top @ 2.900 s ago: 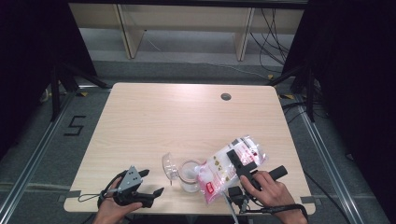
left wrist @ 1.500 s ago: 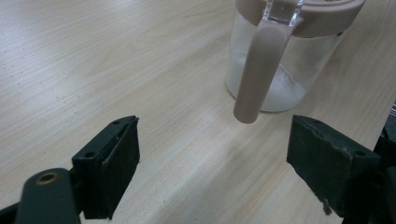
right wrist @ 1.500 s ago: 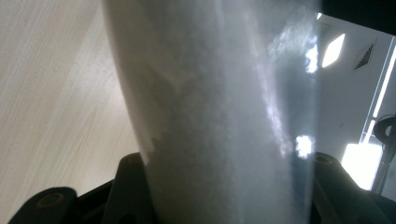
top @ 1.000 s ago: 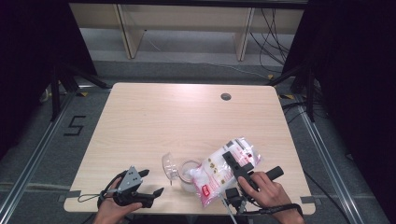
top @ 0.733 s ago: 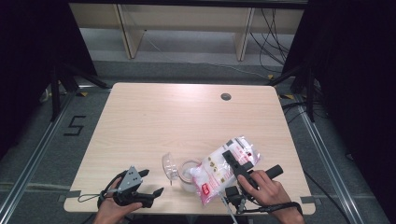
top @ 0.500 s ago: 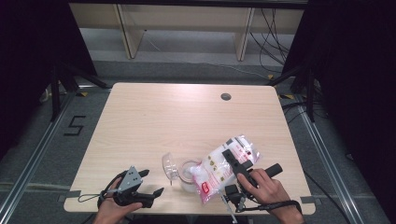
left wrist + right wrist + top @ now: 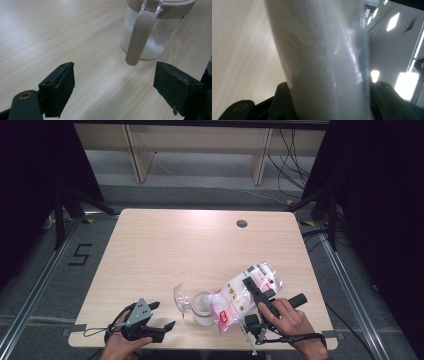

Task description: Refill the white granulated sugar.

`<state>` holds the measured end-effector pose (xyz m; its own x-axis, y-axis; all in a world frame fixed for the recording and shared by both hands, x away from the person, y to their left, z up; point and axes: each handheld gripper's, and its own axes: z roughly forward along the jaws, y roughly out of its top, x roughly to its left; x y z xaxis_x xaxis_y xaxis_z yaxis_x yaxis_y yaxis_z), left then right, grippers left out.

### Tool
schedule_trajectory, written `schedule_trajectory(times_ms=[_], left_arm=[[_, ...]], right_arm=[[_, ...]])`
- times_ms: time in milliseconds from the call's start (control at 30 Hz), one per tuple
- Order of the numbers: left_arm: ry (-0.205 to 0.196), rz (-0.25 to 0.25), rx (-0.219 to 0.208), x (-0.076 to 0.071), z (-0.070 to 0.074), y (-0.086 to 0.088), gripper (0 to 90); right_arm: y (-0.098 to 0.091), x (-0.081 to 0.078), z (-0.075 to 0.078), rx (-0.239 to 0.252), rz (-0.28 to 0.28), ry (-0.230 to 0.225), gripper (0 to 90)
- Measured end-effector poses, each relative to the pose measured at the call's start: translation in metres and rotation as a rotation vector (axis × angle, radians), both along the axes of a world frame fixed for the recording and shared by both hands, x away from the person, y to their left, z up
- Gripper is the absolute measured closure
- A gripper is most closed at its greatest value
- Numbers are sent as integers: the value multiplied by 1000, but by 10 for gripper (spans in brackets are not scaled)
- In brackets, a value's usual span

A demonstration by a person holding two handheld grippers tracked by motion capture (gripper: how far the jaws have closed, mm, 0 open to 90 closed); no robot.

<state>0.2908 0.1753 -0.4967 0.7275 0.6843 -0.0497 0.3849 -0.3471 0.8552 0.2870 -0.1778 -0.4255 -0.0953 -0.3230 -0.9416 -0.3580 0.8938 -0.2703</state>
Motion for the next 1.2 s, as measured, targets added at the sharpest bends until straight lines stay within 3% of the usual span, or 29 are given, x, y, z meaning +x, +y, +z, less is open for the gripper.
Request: schedule_trajectory(times_ms=[67,100,133,200,300,367,433,533,567,800,833,933,1000,1033,1200], left_arm=[[-4,-5,12,0,1,1,168],[-16,-12,22,1,1,2,168],[3,4,2,-1,0,0,168],[3,4,2,-1,1,1,168],[2,8,4,-1,1,1,168],[2,5,2,-1,0,1,168],[2,7,4,-1,0,1,168],[2,4,2,-1,0,1,168],[2,4,2,-1,0,1,168],[-3,4,1,0,0,1,168],[-8,-6,18,0,1,2,168],[-13,-10,26,1,1,2,168],[-11,-5,33,1,1,2,168],[-13,-7,30,1,1,2,168],[-15,-11,20,1,0,2,168]], right_arm=[[0,0,3,-30,14,-4,576],[-1,-1,1,-14,-1,8,576],[-3,-3,0,14,-11,6,577],[-3,-3,2,-6,9,-5,578],[-6,-6,2,0,-14,8,581],[-6,-6,4,-9,16,-12,583],[-8,-9,2,17,-11,3,584],[-8,-11,3,16,-7,-1,587],[-7,-11,6,-17,14,-19,588],[-7,-13,4,-1,0,3,594],[-7,-14,5,0,-3,-1,594],[-6,-14,4,14,6,-4,596],[-4,-13,5,-14,34,-15,597],[-5,-14,5,-7,12,1,598],[-2,-15,4,-1,36,-3,602]])
